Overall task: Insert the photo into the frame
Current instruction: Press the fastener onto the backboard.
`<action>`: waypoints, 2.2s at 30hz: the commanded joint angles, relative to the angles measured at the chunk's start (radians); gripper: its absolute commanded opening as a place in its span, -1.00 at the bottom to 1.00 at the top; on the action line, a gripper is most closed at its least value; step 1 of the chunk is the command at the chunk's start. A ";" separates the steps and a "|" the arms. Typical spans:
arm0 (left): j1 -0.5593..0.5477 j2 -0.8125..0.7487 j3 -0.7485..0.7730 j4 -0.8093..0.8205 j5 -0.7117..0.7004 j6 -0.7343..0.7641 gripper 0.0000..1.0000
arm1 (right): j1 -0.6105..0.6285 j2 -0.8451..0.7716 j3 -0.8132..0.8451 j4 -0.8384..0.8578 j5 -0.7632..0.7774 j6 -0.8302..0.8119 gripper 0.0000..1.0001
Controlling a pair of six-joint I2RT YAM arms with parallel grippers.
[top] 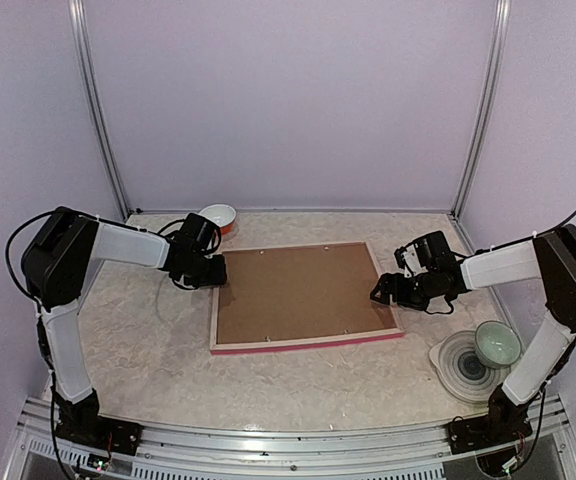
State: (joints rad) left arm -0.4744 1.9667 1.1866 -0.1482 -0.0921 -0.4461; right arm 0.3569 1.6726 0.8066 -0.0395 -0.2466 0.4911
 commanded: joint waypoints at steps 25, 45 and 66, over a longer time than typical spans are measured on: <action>-0.009 -0.002 -0.025 0.009 -0.009 -0.005 -0.46 | -0.010 0.018 -0.012 -0.005 0.003 0.001 0.76; 0.002 -0.004 -0.013 -0.008 -0.058 0.000 -0.32 | -0.010 0.019 -0.014 0.001 -0.002 0.001 0.76; -0.033 -0.039 -0.012 -0.037 -0.055 0.026 -0.45 | -0.010 0.009 -0.010 -0.008 0.000 -0.003 0.76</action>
State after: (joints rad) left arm -0.4946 1.9499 1.1786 -0.1543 -0.1421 -0.4393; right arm 0.3569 1.6726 0.8062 -0.0364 -0.2466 0.4911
